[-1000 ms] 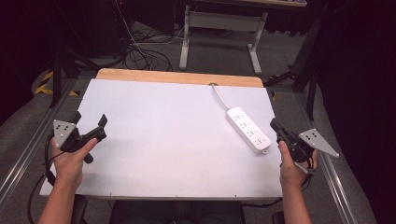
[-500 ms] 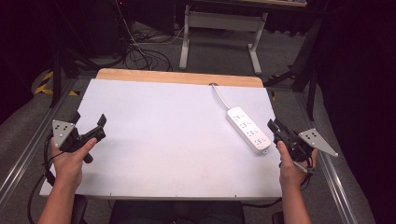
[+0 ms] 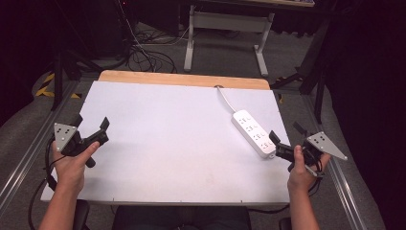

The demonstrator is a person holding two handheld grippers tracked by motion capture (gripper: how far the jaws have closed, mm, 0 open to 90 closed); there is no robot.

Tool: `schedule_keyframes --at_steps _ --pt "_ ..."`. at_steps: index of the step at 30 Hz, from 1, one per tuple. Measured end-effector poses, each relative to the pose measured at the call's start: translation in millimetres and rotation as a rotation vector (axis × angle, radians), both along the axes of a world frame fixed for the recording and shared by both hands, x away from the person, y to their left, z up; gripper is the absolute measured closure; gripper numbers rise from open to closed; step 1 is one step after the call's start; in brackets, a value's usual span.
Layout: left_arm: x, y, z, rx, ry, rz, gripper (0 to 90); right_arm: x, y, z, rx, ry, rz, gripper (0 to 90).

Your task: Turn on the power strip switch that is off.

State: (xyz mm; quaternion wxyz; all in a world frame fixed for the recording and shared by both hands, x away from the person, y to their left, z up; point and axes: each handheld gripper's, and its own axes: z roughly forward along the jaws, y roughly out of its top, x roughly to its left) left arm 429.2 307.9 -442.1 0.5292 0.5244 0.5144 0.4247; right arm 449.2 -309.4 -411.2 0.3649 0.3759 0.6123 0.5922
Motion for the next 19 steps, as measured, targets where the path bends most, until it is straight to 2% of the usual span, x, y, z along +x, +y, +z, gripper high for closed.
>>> schedule_keyframes --at_steps 19 --pt "-0.2 0.8 0.1 -0.001 -0.001 0.003 11.7 1.4 0.5 -1.7 -0.002 -0.002 0.004 2.0"
